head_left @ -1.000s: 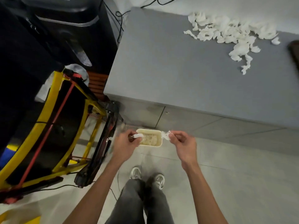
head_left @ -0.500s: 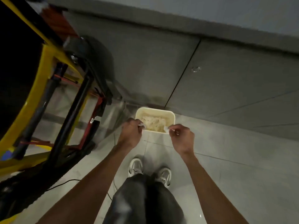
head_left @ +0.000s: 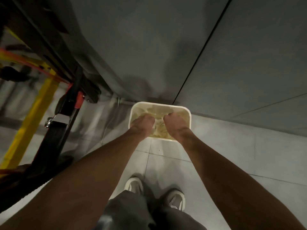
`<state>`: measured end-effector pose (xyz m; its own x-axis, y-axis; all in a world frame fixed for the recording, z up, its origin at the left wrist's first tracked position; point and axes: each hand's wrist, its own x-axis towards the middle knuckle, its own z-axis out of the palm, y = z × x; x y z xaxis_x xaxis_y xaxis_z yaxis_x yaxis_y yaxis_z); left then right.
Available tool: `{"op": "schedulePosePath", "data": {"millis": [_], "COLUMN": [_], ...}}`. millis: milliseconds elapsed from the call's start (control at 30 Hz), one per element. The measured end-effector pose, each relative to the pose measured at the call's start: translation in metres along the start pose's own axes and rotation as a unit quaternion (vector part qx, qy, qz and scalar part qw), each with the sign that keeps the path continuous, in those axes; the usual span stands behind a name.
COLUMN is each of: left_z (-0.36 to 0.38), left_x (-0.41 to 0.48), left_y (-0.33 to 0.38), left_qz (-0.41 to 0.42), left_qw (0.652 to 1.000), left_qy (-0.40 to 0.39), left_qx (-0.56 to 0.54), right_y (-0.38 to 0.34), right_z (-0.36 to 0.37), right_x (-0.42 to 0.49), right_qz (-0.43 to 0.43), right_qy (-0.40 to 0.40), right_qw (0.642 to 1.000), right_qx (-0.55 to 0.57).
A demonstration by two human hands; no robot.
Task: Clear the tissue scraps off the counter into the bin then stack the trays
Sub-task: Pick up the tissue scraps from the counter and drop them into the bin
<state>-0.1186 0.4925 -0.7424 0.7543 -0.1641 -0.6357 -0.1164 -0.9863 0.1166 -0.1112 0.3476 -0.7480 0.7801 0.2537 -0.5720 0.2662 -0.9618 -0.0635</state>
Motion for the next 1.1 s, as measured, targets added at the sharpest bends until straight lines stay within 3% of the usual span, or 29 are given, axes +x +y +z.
{"op": "schedulePosePath", "data": {"millis": [133, 267, 800, 1100], "left_z": [0.010, -0.029, -0.345, -0.449], "left_x": [0.004, -0.035, -0.375, -0.479], "left_y": [0.001, 0.002, 0.031, 0.054], "left_qz": [-0.013, 0.004, 0.002, 0.084], "left_qw": [1.000, 1.000, 0.976, 0.923], "left_qy": [-0.010, 0.010, 0.172, 0.304], "left_qx": [0.012, 0.009, -0.138, -0.219], "right_y": [-0.003, -0.009, -0.055, -0.043], "right_z": [0.001, -0.039, -0.363, -0.476], "right_x": [-0.004, -0.049, -0.387, -0.505], "right_qz": [0.027, 0.054, 0.125, 0.162], "right_qy": [-0.024, 0.010, 0.207, 0.310], "right_qw": [0.999, 0.995, 0.938, 0.893], "right_qx": [0.033, 0.079, 0.248, 0.284]}}
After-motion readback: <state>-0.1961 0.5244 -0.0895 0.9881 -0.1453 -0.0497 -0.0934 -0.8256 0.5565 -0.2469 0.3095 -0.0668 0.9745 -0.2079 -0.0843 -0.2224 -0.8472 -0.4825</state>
